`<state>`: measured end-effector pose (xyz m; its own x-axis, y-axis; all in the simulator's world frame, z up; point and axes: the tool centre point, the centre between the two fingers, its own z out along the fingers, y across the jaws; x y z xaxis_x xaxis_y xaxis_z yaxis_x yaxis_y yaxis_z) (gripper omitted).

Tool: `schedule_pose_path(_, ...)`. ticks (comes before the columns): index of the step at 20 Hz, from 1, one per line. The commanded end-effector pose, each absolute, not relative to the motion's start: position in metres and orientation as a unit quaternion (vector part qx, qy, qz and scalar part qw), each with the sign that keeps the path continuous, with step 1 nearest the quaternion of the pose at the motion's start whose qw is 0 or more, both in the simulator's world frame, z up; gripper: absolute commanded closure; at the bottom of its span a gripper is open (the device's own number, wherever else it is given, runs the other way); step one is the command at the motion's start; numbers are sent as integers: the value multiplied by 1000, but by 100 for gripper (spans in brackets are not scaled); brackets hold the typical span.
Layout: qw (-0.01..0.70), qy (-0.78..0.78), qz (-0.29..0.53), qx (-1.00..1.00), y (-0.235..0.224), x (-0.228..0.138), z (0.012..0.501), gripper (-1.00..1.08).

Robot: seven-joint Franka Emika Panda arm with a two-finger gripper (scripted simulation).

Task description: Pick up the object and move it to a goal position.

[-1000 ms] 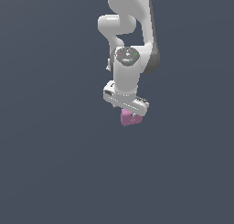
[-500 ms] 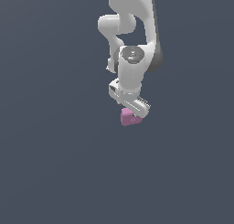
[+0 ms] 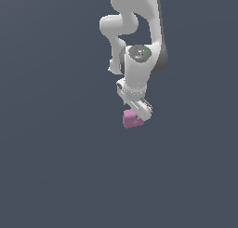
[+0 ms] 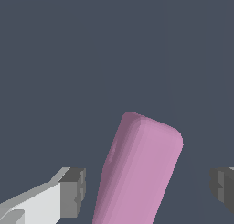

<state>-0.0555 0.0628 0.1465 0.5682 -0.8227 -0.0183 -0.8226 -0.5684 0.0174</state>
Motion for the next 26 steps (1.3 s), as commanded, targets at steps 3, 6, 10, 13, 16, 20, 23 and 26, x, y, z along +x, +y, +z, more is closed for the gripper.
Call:
schedule_pose_path(3,3,-511,-8,860,69,-59,146,-92)
schedule_pose_path(6,3,-540,-6,842,73,-62,146,-92)
schedule_pose_path(10,2,-572,-4,820,77,-65,146,-92)
schedule_pose_path(13,1,-590,-2,807,79,-66,146,-92)
schedule_pose_path(16,1,-603,-1,797,81,-67,146,-92)
schedule_pose_path(20,0,-615,0,789,83,-69,146,-92)
schedule_pose_path(23,0,-618,0,786,83,-69,146,-92)
schedule_pose_path(26,0,-617,0,787,83,-69,145,-92)
